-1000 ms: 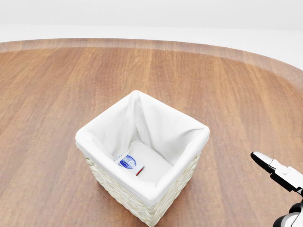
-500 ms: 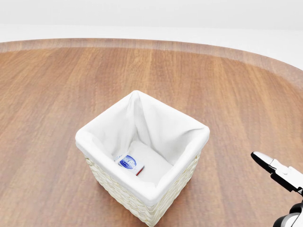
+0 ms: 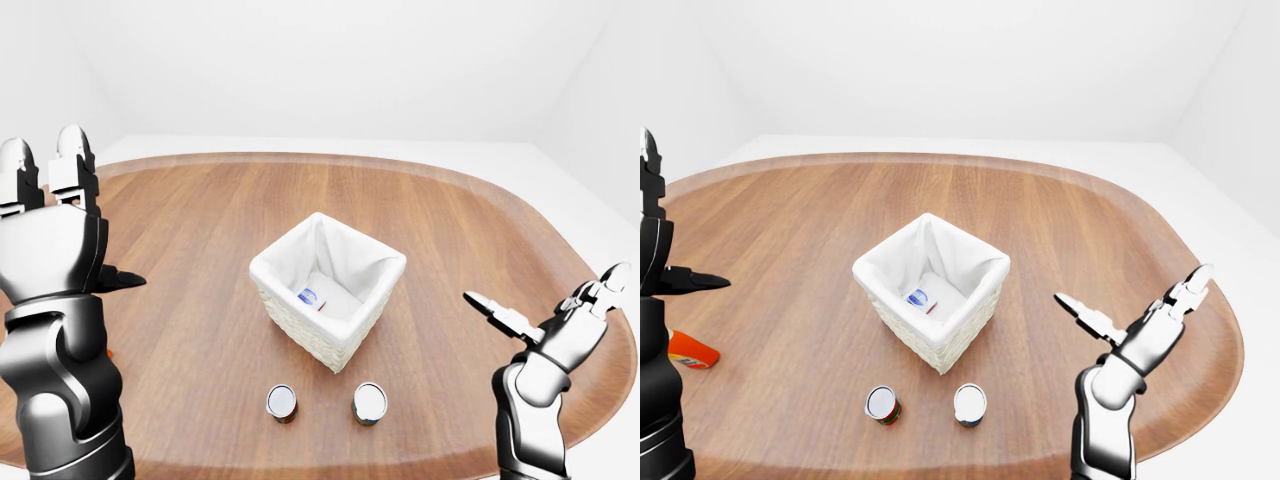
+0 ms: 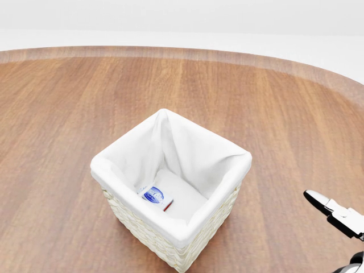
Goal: Pick up the alphabet soup and the cream cheese box, and put them in the basket.
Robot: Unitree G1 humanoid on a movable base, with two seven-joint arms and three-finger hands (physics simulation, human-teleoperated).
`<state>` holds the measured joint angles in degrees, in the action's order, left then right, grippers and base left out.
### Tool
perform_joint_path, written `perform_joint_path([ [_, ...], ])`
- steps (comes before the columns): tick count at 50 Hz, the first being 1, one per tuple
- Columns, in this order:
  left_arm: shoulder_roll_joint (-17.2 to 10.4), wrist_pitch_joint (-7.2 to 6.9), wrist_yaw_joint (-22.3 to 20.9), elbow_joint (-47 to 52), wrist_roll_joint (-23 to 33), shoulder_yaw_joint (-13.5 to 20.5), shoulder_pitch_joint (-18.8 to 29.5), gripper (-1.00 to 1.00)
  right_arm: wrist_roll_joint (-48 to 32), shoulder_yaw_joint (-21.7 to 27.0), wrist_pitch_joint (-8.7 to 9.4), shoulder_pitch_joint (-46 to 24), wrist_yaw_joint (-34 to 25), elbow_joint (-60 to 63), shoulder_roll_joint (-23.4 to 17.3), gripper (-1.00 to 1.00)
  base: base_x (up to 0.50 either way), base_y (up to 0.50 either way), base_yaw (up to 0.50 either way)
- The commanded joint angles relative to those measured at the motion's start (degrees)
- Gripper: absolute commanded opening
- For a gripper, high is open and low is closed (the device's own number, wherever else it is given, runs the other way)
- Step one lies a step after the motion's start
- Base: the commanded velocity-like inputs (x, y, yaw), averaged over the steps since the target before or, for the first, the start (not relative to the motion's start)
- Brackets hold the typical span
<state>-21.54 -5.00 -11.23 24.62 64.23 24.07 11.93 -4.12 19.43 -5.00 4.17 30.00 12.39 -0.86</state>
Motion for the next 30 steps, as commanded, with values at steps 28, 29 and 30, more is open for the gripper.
perform_joint_path([
  [28,-0.66,0.0,-1.2,0.34,-1.27,-0.04,0.22,1.0,-1.87,5.86,0.0,7.03,0.0,-2.55,1.73,1.0,0.0,0.0,0.0],
  [29,-0.66,0.0,-1.23,0.5,-1.33,-0.01,0.18,1.0,-2.05,6.08,0.0,8.13,0.0,-2.2,2.19,1.0,0.0,0.0,0.0],
  [30,-0.65,0.0,-1.22,0.51,-1.33,-0.01,0.16,1.0,-2.05,6.36,0.0,8.61,0.0,-1.99,2.53,1.0,0.0,0.0,0.0],
])
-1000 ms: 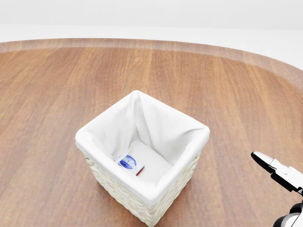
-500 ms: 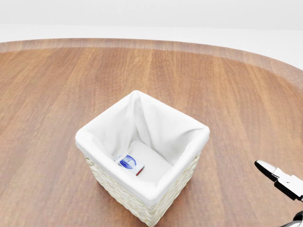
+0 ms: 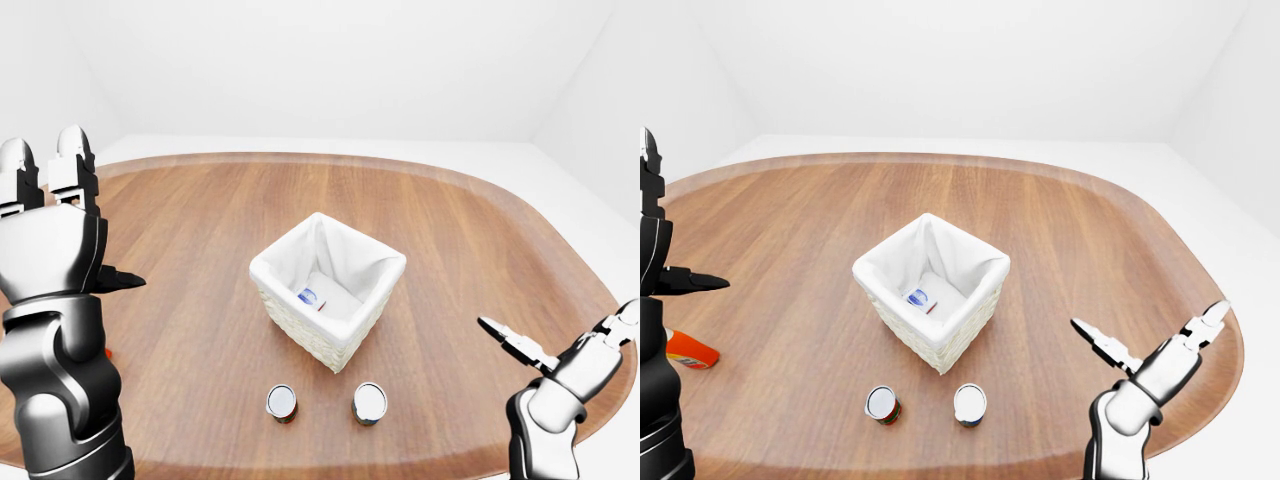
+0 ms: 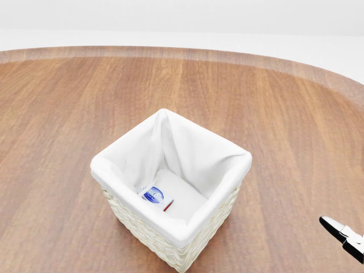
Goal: Pick up the alphabet soup and the cream cheese box, and put them in the basket.
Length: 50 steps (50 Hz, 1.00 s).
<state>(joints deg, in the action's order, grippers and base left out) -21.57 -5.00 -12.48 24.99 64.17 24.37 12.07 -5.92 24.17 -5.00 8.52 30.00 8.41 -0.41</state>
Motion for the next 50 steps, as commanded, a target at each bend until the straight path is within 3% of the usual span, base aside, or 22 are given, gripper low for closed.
perform_joint_path([
  [1,-0.62,0.0,0.1,0.06,-1.26,-0.32,0.01,1.0,-0.17,1.95,0.0,4.75,0.0,1.78,2.36,1.0,0.0,0.0,0.0],
  [12,-0.53,0.0,0.11,-0.1,-0.97,-0.45,-0.02,1.0,0.14,4.96,0.0,7.79,0.0,1.28,4.64,1.0,0.0,0.0,0.0],
  [32,-0.4,0.0,0.8,-0.82,-1.03,-0.58,-0.13,1.0,-4.67,5.01,0.0,13.0,-3.57,-0.11,9.95,1.0,0.0,0.0,0.0],
  [34,-0.42,0.0,0.66,-0.62,-1.0,-0.55,-0.19,1.0,-8.65,5.48,0.0,12.64,-0.14,-1.87,9.93,1.0,0.0,0.0,0.0],
  [45,-0.4,0.0,0.37,-0.38,-0.92,-0.45,-0.23,1.0,-11.77,3.12,0.0,14.36,0.0,-6.5,9.33,1.0,0.0,0.0,0.0],
  [50,-0.42,0.0,0.36,-0.34,-0.94,-0.42,-0.2,1.0,-9.69,2.72,0.0,14.8,0.0,-6.45,9.44,1.0,0.0,0.0,0.0],
])
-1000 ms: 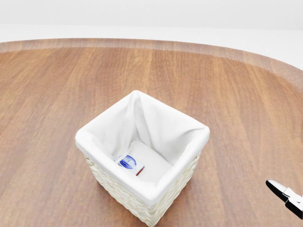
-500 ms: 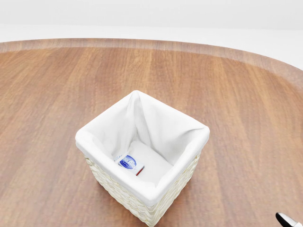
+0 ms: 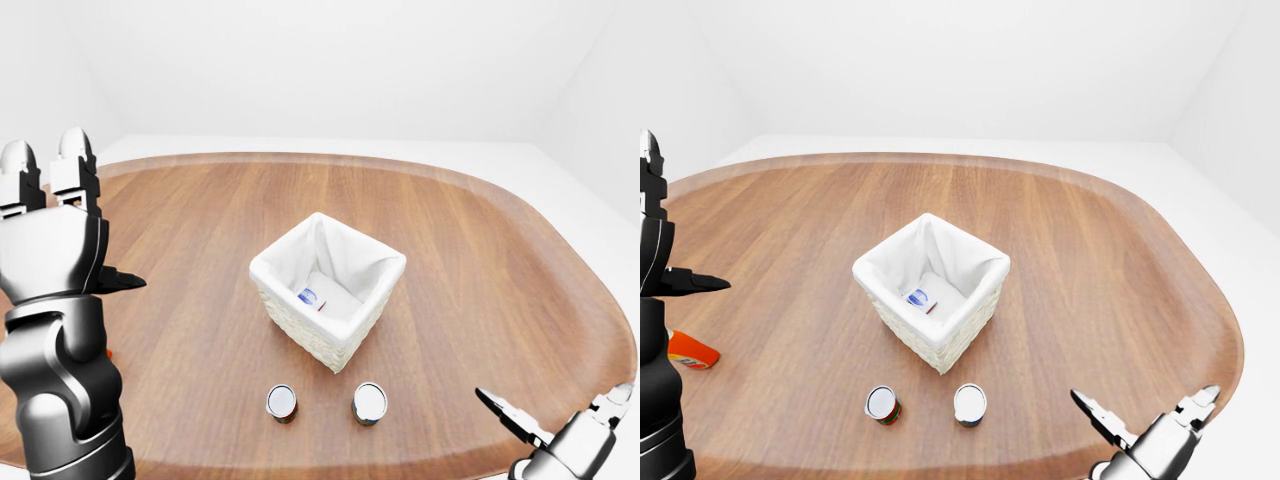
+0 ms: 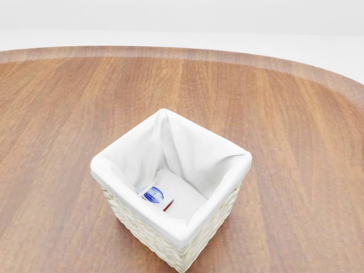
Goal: Pick up the alphabet soup and the cream cheese box, and put them in the basket.
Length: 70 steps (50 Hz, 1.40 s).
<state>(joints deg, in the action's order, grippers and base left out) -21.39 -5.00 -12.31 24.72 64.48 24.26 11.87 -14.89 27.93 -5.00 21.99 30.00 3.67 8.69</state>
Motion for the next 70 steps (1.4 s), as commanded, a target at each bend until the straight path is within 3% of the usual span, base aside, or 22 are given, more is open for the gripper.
perform_joint_path([
  [1,-0.6,0.0,0.2,-0.07,-1.25,-0.31,0.0,1.0,-0.67,-1.04,0.0,1.32,0.0,-1.65,0.34,1.0,0.0,0.0,0.0],
  [31,-0.58,0.0,0.27,-0.09,-1.33,-0.33,-0.02,1.0,-1.04,-1.05,0.0,1.46,0.0,-1.61,0.43,1.0,0.0,0.0,0.0],
  [41,-0.69,0.0,0.33,-0.42,-1.79,-0.27,0.01,1.0,-0.12,-2.75,0.0,3.01,-3.41,-1.93,0.76,1.0,0.0,0.0,0.0],
  [49,-0.78,0.0,0.21,-0.74,-0.52,-0.66,0.16,1.0,-3.42,-6.18,0.0,5.72,-7.13,1.74,2.6,1.0,0.0,0.0,0.0],
  [70,-0.7,0.0,0.23,-1.02,-0.26,-0.76,0.24,1.0,-6.17,-13.27,0.0,9.54,-7.52,5.03,2.21,1.0,0.0,0.0,0.0],
])
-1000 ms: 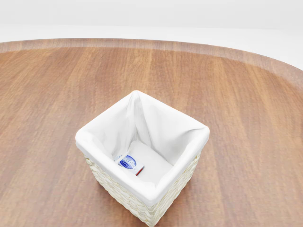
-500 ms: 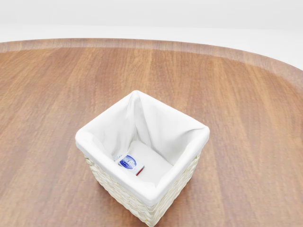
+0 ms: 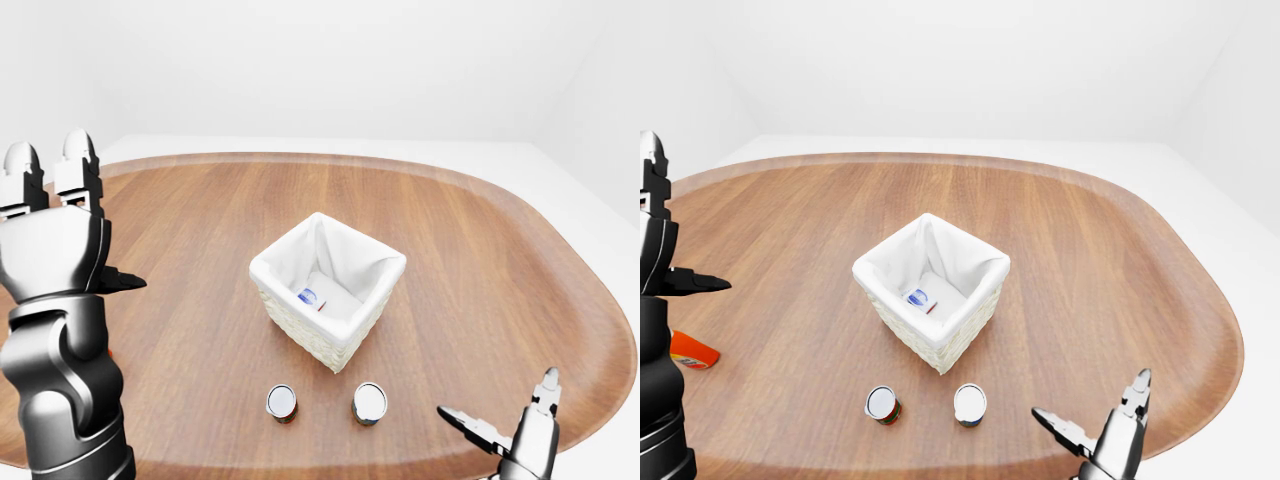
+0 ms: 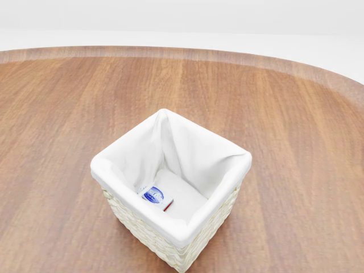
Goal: Pick up the alphabet soup and the cream cheese box, and put them in the basket.
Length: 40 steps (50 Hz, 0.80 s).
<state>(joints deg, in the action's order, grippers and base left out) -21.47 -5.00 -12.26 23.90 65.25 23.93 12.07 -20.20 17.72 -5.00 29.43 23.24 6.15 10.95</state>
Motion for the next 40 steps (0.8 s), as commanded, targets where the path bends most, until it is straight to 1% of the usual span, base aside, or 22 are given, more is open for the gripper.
perform_joint_path([
  [1,-0.61,0.0,0.17,-0.2,-1.03,-0.43,0.04,1.0,-0.86,-3.09,0.0,2.11,-0.73,2.54,-0.08,1.0,0.0,0.0,0.0],
  [3,-0.54,0.0,0.03,0.18,-1.11,-0.33,-0.07,1.0,-2.46,-4.71,0.0,3.82,-1.05,2.68,0.04,1.0,0.0,0.0,0.0],
  [5,-0.53,0.0,0.06,0.17,-1.12,-0.32,-0.07,1.0,-2.48,-4.85,0.0,3.87,-0.91,2.67,-0.07,1.0,0.0,0.0,0.0],
  [7,-0.41,0.0,0.87,-0.32,-1.47,-0.32,-0.18,1.0,-4.15,-6.35,0.0,4.53,-0.45,2.06,-0.24,1.0,0.0,0.0,0.0],
  [11,-0.62,0.0,-0.15,0.44,-1.16,-0.32,0.01,1.0,-5.3,-8.19,0.0,5.46,0.47,2.61,-0.85,1.0,0.0,0.0,0.0],
  [15,-0.53,0.0,-0.11,0.41,-1.27,-0.28,-0.02,1.0,-6.99,-11.42,0.0,5.88,2.1,2.33,-1.96,1.0,0.0,0.0,0.0],
  [21,-0.58,0.0,-0.38,0.75,-1.26,-0.18,-0.1,1.0,-10.19,-16.82,0.0,6.84,6.73,1.63,-4.97,1.0,0.0,0.0,0.0],
  [24,-0.55,0.0,-0.26,0.47,-1.36,-0.14,-0.07,1.0,-10.1,-18.78,0.0,6.24,6.76,0.83,-6.65,1.0,0.0,0.0,0.0],
  [25,-0.48,0.0,0.18,0.1,-1.53,-0.14,-0.09,1.0,-10.41,-19.79,0.0,6.35,6.76,1.25,-7.2,1.0,0.0,0.0,0.0],
  [28,-0.61,0.0,-0.59,0.78,-1.2,-0.22,-0.01,1.0,-11.79,-22.58,0.0,6.26,6.76,2.17,-8.7,1.0,0.0,0.0,0.0],
  [32,-0.55,0.0,0.04,0.28,-1.47,-0.21,-0.05,1.0,-13.17,-26.75,0.0,4.97,6.76,1.27,-10.87,1.0,0.0,0.0,0.0],
  [40,-0.64,0.0,-0.38,0.39,-1.73,-0.13,-0.02,1.0,-13.19,-32.6,0.0,2.51,6.76,-0.57,-14.71,1.0,0.0,0.0,0.0],
])
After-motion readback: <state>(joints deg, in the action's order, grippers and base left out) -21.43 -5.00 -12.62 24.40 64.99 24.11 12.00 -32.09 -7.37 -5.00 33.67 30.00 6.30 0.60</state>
